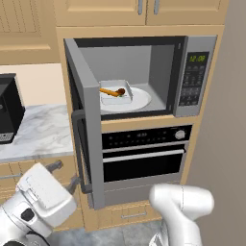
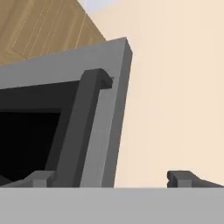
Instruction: Place the tupperware containing the chicken drumstick and carrot meal in the microwave. Close the microwave door and press the start button to reheat the meal.
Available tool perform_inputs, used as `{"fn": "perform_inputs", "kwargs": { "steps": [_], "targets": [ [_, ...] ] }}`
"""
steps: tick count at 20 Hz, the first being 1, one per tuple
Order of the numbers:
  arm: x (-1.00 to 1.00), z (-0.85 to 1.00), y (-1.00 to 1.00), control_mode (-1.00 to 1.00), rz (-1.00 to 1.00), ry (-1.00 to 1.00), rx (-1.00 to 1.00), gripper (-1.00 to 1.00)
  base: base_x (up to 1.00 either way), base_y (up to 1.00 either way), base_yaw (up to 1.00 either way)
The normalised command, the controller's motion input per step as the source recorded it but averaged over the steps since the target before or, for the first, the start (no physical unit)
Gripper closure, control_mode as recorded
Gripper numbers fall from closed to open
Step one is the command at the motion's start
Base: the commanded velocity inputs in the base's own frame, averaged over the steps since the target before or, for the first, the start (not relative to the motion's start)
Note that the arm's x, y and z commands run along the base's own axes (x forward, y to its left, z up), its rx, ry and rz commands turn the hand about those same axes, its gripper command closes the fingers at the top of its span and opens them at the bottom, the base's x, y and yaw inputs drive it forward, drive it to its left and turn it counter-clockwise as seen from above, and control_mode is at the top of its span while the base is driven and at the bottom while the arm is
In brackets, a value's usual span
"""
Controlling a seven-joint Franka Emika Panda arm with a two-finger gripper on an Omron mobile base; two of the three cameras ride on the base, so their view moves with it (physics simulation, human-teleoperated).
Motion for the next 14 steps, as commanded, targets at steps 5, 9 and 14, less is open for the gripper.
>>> {"fn": "perform_inputs", "kwargs": {
  "steps": [5,9,14],
  "targets": [
    [1.0,-0.11,0.0,-1.0,-0.13,-0.1,-0.12,-1.0,0.0,0.0,0.0],
    [0.96,0.0,-0.17,-1.0,-0.02,-0.07,-0.02,-1.0,0.0,0.0,0.0],
    [0.6,0.04,-0.71,-1.0,0.0,-0.1,0.0,-1.0,0.0,0.0,0.0]
  ]
}}
